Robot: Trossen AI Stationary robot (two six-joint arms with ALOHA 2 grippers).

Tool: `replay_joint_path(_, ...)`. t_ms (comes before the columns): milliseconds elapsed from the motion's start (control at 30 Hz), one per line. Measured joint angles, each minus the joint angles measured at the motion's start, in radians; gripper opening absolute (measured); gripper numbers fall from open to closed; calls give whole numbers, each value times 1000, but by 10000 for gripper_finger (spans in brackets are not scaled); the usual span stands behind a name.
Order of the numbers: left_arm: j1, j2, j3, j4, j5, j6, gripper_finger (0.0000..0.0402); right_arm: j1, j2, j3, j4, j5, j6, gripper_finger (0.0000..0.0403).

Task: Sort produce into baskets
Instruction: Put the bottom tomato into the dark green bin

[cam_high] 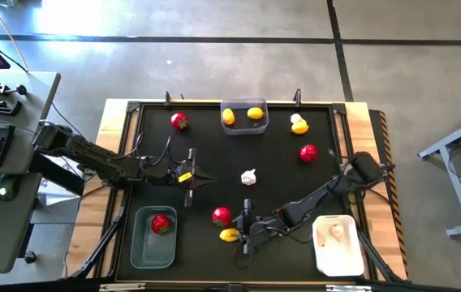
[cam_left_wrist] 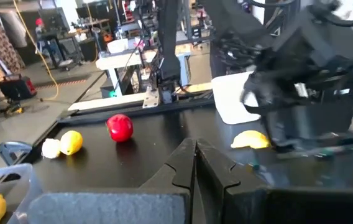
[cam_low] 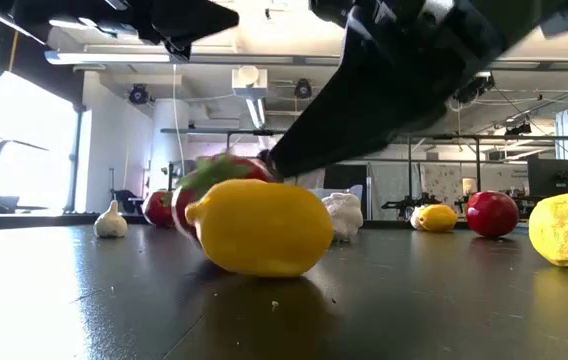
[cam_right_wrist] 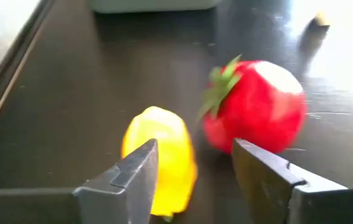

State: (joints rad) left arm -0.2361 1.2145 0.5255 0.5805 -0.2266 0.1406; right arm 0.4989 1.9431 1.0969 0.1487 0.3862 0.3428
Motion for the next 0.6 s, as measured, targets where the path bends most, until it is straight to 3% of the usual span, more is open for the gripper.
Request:
replay_joint_path(200,-56,-44,-45,27,-54,25,1,-27,-99,0,-108,13,16,110)
replay_joint_path(400,-114,-96,-155,117,-116,-10,1,-40,-105,0,-120,-20,27,14)
replay_joint_path(500,-142,-113,-204,160,-144,-32,0,-52,-103,0,-122,-17,78,8)
replay_joint_path(600,-165,-124,-238,175,-175,-56,0,-68,-103,0,-111,-29,106,41)
